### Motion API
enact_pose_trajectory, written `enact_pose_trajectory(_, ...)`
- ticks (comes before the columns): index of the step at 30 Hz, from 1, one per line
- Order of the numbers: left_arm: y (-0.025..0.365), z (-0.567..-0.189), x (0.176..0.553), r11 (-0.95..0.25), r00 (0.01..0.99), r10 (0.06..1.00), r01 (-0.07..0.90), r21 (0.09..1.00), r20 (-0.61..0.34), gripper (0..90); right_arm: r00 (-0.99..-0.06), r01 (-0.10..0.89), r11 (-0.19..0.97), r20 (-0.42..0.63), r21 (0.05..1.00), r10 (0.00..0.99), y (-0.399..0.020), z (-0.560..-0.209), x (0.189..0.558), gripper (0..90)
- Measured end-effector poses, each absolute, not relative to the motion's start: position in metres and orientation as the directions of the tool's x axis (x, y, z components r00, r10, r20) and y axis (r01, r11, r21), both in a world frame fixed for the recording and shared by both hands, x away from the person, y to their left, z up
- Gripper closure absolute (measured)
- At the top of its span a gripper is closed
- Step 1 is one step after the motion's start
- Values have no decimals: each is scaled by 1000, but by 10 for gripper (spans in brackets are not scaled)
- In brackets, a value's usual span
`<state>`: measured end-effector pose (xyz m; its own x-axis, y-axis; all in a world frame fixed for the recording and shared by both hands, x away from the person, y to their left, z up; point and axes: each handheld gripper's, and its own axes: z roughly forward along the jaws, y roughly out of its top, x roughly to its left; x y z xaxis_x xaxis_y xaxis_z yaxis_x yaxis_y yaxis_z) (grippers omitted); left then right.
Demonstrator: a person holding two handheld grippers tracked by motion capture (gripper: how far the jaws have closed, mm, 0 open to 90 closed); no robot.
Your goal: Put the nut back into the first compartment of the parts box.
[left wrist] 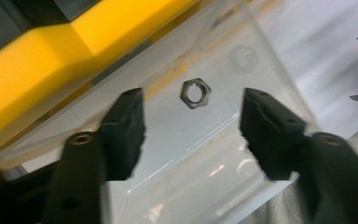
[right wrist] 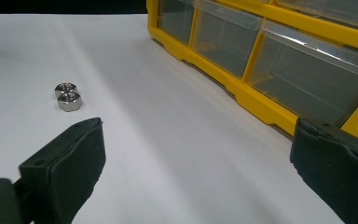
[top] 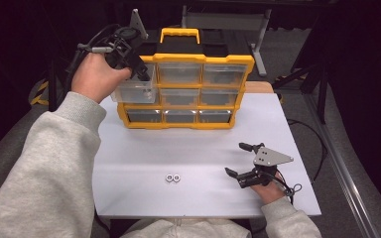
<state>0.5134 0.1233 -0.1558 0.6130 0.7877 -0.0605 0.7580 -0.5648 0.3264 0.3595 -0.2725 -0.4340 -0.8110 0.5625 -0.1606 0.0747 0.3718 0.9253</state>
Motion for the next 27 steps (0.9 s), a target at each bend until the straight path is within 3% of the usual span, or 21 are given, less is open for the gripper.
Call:
enact_pose_trajectory(1, 121, -150, 506, -583, 625, 781, 728, 360, 2, 345, -811, 75, 372, -160, 925, 562, -272, -434, 360, 38)
enact_pose_trajectory(3, 120, -146, 500, -596, 631, 775, 708, 380, 40, 320, -811, 76, 372, -160, 925, 562, -272, -434, 359, 38)
enact_pose_trajectory(7, 118, -136, 489, -604, 650, 759, 689, 401, 26, 185, -812, 76, 372, -159, 925, 562, -272, -434, 359, 38)
enact_pose_trajectory(9, 117, -133, 483, -611, 658, 752, 676, 411, 36, 160, -812, 76, 373, -159, 925, 561, -272, -434, 359, 38)
enact_pose_trajectory(18, 112, -126, 451, -684, 738, 669, 566, 461, 85, 160, -813, 78, 373, -158, 924, 560, -272, -434, 360, 38)
enact_pose_trajectory(27, 107, -131, 425, -702, 786, 615, 503, 504, 72, 169, -814, 79, 369, -153, 926, 560, -272, -434, 359, 37)
